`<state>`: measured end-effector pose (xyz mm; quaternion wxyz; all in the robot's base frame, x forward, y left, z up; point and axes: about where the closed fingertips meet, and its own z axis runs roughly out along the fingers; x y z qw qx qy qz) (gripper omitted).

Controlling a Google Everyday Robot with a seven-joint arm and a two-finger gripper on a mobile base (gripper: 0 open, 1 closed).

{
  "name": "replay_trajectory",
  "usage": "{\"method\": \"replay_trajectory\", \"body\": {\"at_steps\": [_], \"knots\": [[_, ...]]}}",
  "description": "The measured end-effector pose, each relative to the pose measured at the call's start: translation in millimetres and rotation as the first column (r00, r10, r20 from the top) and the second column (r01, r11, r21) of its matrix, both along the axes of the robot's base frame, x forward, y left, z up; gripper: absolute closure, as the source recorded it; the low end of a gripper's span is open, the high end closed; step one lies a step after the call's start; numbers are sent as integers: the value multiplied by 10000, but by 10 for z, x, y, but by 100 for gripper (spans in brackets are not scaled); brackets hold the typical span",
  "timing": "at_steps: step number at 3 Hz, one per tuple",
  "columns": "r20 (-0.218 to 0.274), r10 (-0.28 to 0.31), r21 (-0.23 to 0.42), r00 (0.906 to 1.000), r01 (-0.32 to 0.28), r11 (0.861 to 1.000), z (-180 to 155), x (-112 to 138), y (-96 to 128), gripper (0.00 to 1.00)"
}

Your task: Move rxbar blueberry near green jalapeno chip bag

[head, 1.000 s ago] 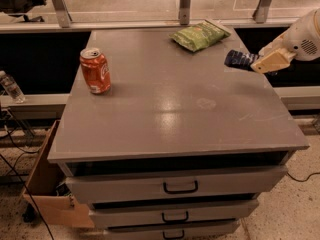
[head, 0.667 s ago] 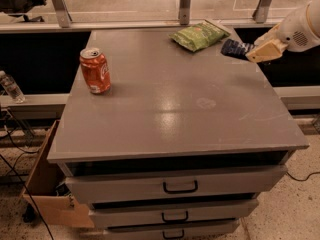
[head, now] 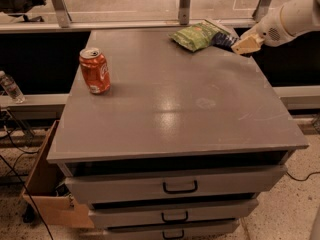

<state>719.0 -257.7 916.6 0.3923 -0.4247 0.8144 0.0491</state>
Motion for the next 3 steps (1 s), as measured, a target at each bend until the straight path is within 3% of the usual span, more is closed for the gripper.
{"method": "replay_trajectory", "body": {"at_steps": [1, 3], "knots": [[-53, -271, 296, 9996, 273, 9992, -164, 306, 39, 100], [-456, -548, 779, 9975, 582, 9953, -456, 656, 128, 59]]}}
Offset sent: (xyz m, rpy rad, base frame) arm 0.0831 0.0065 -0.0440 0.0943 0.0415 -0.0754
